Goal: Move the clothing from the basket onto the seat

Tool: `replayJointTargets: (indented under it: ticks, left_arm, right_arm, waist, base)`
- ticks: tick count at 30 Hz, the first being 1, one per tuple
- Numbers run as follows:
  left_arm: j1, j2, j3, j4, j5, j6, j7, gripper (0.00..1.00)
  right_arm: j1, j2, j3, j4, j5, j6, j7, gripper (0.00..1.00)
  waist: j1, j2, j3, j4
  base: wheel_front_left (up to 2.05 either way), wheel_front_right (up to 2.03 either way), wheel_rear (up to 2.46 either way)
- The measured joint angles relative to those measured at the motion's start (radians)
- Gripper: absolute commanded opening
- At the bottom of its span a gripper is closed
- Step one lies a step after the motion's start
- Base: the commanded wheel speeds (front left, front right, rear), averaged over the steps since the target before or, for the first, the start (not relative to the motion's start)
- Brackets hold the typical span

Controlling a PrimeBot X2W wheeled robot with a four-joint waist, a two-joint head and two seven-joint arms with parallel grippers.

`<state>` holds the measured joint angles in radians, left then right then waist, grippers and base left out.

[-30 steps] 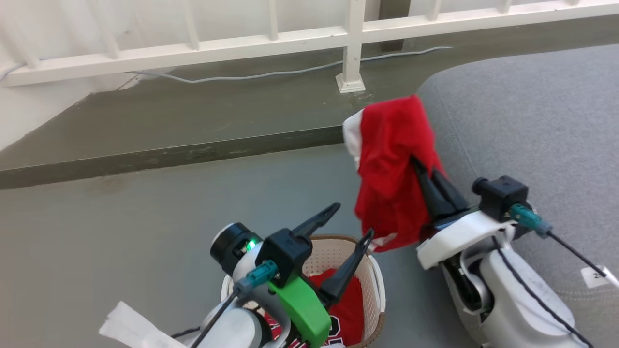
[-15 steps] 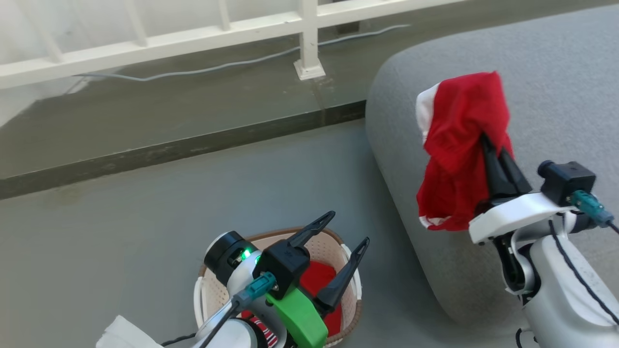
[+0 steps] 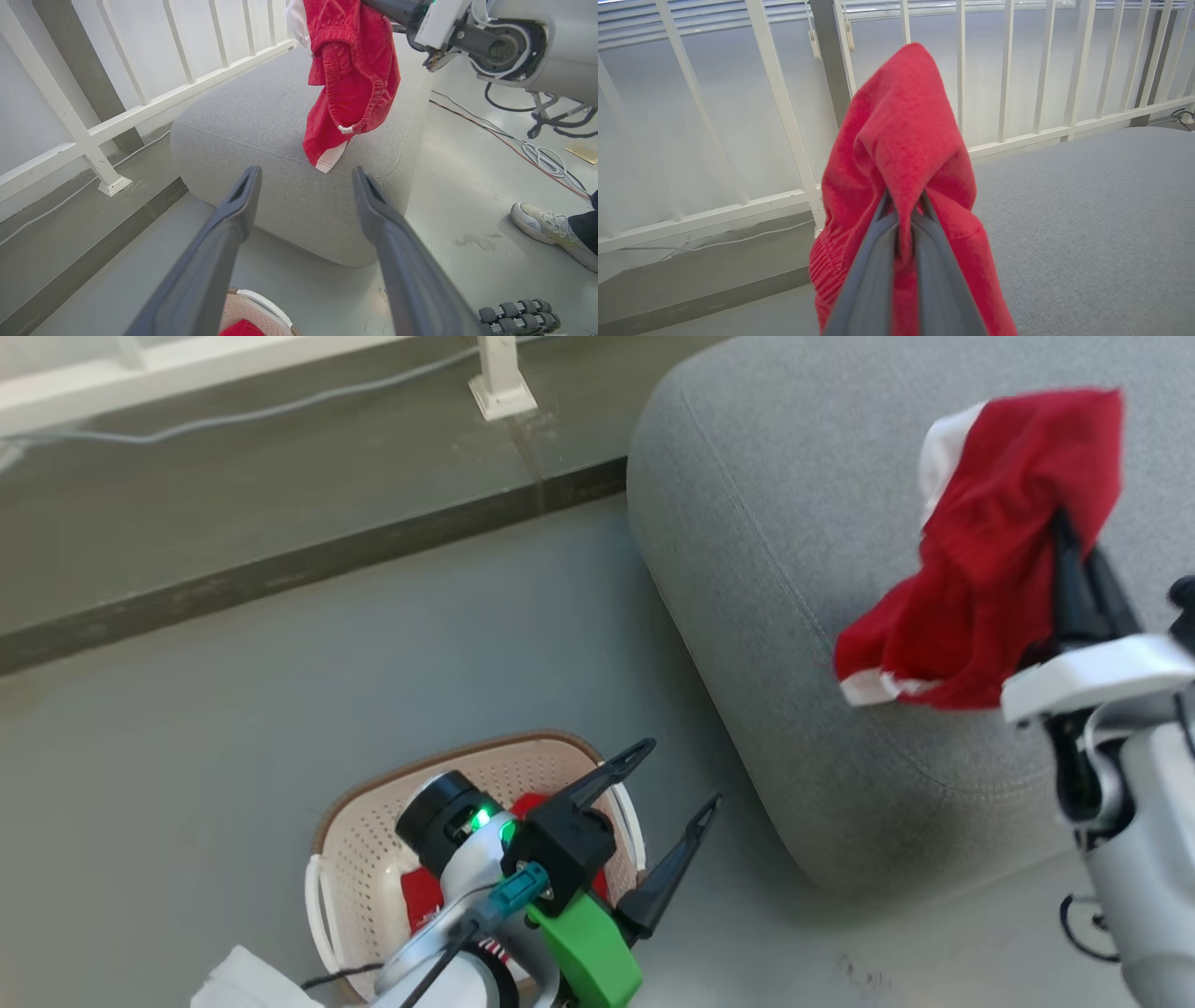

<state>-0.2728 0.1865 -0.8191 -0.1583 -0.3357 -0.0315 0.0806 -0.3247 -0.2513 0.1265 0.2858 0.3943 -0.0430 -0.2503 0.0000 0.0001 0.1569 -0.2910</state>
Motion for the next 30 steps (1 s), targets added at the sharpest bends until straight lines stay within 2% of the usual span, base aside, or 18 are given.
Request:
replayJointTargets:
  ticks: [7, 23, 30]
  left_arm:
    - [-0.059, 0.005, 0.0, -0.023, 0.026, -0.001, 0.026, 1.0]
    - [-0.141, 0.017, 0.002, -0.064, 0.059, -0.012, 0.08, 1.0]
    - [-0.183, 0.02, 0.001, -0.082, 0.068, -0.021, 0.104, 1.0]
  right_arm:
    - [-0.109, -0.029, -0.034, 0.048, 0.013, 0.015, -0.001, 0.0]
    - [-0.387, -0.125, -0.169, 0.145, 0.056, 0.006, -0.002, 0.0]
    - [-0.451, -0.133, -0.18, 0.225, 0.071, 0.007, -0.005, 0.0]
  waist:
    - [0.0, 0.0, 0.079, -0.018]
    - [0.0001, 0.0, 0.243, -0.002]
    - [0.0001, 0.0, 0.323, 0.015]
  base:
    - [0.0, 0.0, 0.0]
    - [0.0, 0.0, 0.0]
    - [0.0, 0.0, 0.0]
